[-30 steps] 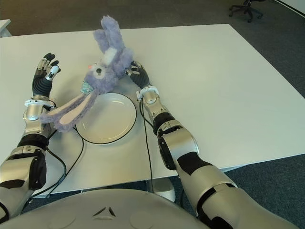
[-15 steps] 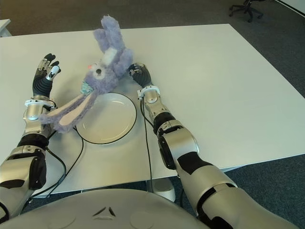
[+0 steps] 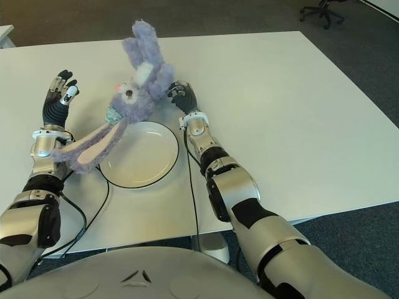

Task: Put the doll into the plate.

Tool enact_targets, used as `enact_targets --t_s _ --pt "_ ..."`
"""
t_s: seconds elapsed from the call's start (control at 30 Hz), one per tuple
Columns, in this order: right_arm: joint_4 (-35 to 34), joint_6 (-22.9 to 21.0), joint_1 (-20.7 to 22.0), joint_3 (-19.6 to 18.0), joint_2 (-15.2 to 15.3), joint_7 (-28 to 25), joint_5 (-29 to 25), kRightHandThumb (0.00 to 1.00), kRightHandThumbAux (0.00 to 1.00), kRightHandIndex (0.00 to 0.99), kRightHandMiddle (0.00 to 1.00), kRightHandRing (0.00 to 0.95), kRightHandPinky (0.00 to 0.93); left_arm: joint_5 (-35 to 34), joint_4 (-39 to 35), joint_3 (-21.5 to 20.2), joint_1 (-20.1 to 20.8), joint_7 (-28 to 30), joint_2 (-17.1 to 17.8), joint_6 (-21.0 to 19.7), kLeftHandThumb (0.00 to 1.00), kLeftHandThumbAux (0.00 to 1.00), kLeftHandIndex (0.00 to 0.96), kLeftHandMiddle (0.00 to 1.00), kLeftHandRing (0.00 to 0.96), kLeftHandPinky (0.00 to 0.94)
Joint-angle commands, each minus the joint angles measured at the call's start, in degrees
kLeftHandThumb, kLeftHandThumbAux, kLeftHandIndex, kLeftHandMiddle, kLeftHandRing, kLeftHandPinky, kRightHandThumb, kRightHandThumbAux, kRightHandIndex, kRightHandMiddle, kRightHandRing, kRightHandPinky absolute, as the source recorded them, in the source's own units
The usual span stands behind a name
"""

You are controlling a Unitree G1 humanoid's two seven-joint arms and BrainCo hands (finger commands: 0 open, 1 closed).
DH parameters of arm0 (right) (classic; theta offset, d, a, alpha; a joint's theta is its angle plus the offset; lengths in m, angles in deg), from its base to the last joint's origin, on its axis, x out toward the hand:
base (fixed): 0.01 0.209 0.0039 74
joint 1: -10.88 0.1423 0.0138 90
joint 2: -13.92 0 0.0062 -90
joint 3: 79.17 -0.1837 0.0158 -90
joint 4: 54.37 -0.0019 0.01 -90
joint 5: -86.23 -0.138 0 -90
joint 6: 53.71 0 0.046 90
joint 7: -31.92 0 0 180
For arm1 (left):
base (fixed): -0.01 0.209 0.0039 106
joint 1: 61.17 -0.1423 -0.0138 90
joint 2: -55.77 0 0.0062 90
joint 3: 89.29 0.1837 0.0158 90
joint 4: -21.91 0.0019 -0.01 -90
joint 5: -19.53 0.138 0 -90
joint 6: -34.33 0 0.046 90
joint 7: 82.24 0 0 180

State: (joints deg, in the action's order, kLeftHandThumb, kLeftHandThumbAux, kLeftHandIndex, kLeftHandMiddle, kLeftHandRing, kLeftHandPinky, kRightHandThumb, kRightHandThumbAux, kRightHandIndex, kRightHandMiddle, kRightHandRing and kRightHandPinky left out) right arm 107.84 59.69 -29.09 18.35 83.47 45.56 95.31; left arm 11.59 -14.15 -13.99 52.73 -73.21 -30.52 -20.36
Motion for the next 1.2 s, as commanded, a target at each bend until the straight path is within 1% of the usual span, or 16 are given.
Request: enact_targets --t_s 0.03,0.43,0.47,0.6,0.63,0.67,0.7,0.73,0.83,0.87,0.97,1.03,1.07,1.1,1.13,1.2 --pt "0.89 0.50 3.61 -0.30 -9.09 -0.39 -0.20 0.838 0.685 0.372 0.516 0.605 0.596 0.95 4.27 1.29 -7.02 0.48 -4.18 -0.50 0.000 0.441 0.000 0.064 0.078 0.101" --pt "0.66 0.43 3.44 -1.04 -9.12 -0.06 -0.99 0.836 0.685 0.373 0.509 0.614 0.606 1.11 4.27 1.31 -7.14 0.21 -4.12 -0.31 0.000 0.453 0.000 0.072 0.084 0.102" --pt "0.65 0.36 3.45 -1.17 -9.15 -0.14 -1.12 0.836 0.685 0.375 0.507 0.603 0.580 1.11 4.29 1.31 -7.11 0.20 -4.11 -0.36 0.000 0.452 0.000 0.072 0.084 0.104" --pt "0.62 0.15 3.47 -1.74 -9.26 -0.71 -1.68 0.835 0.686 0.375 0.505 0.572 0.541 1.16 4.30 1.35 -7.10 0.18 -4.07 -0.44 0.000 0.449 0.000 0.070 0.084 0.103" --pt "0.60 0.11 3.47 -1.97 -9.31 -1.01 -1.90 0.911 0.673 0.358 0.480 0.558 0.509 1.17 4.31 1.36 -7.09 0.19 -4.05 -0.46 0.000 0.449 0.000 0.070 0.084 0.102" --pt "0.59 0.10 3.47 -2.12 -9.34 -1.20 -2.03 0.930 0.669 0.361 0.473 0.528 0.462 1.18 4.32 1.36 -7.09 0.20 -4.04 -0.47 0.000 0.448 0.000 0.070 0.083 0.103" --pt "0.57 0.10 3.47 -2.34 -9.37 -1.52 -2.23 0.934 0.669 0.362 0.472 0.523 0.454 1.19 4.32 1.37 -7.07 0.21 -4.03 -0.51 0.000 0.448 0.000 0.070 0.083 0.103" --pt "0.57 0.10 3.47 -2.48 -9.39 -1.74 -2.35 0.936 0.668 0.375 0.465 0.497 0.408 1.19 4.33 1.38 -7.06 0.22 -4.03 -0.53 0.000 0.447 0.000 0.070 0.084 0.105" --pt "0.38 0.29 3.43 -3.62 -9.56 -4.01 -3.94 0.935 0.668 0.386 0.450 0.477 0.345 1.30 4.36 1.45 -6.95 0.05 -4.01 -0.80 0.000 0.446 0.000 0.071 0.085 0.112" --pt "0.35 0.31 3.43 -3.79 -9.58 -4.43 -4.24 0.855 0.683 0.390 0.455 0.375 0.322 1.31 4.36 1.45 -6.93 0.02 -4.01 -0.85 0.000 0.447 0.000 0.071 0.086 0.109" --pt "0.36 -0.03 3.51 -3.95 -9.52 -5.25 -4.51 0.828 0.687 0.392 0.454 0.328 0.304 1.27 4.38 1.44 -6.89 0.07 -4.02 -0.93 0.000 0.447 0.000 0.071 0.085 0.106" --pt "0.36 -0.42 3.60 -4.02 -9.45 -5.84 -4.45 0.715 0.710 0.400 0.295 0.284 0.266 1.23 4.39 1.43 -6.85 0.16 -4.02 -1.01 0.000 0.448 0.000 0.068 0.084 0.105" --pt "0.36 -0.54 3.62 -4.04 -9.42 -6.03 -4.40 0.701 0.713 0.401 0.262 0.262 0.249 1.22 4.39 1.43 -6.84 0.18 -4.01 -1.03 0.000 0.448 0.000 0.067 0.084 0.107" --pt "0.37 -0.70 3.67 -3.97 -9.34 -6.35 -4.29 0.699 0.713 0.401 0.256 0.258 0.246 1.20 4.40 1.42 -6.83 0.18 -4.01 -1.08 0.000 0.448 0.000 0.067 0.083 0.108" --pt "0.38 -0.82 3.70 -3.93 -9.29 -6.58 -4.22 0.613 0.598 0.223 0.223 0.232 0.232 1.19 4.40 1.42 -6.82 0.19 -4.00 -1.12 0.000 0.449 0.000 0.067 0.084 0.115" --pt "0.40 -0.97 3.75 -3.82 -9.17 -7.01 -4.02 0.573 0.561 0.158 0.205 0.216 0.224 1.17 4.41 1.40 -6.80 0.19 -4.00 -1.17 0.000 0.449 0.000 0.067 0.085 0.115"
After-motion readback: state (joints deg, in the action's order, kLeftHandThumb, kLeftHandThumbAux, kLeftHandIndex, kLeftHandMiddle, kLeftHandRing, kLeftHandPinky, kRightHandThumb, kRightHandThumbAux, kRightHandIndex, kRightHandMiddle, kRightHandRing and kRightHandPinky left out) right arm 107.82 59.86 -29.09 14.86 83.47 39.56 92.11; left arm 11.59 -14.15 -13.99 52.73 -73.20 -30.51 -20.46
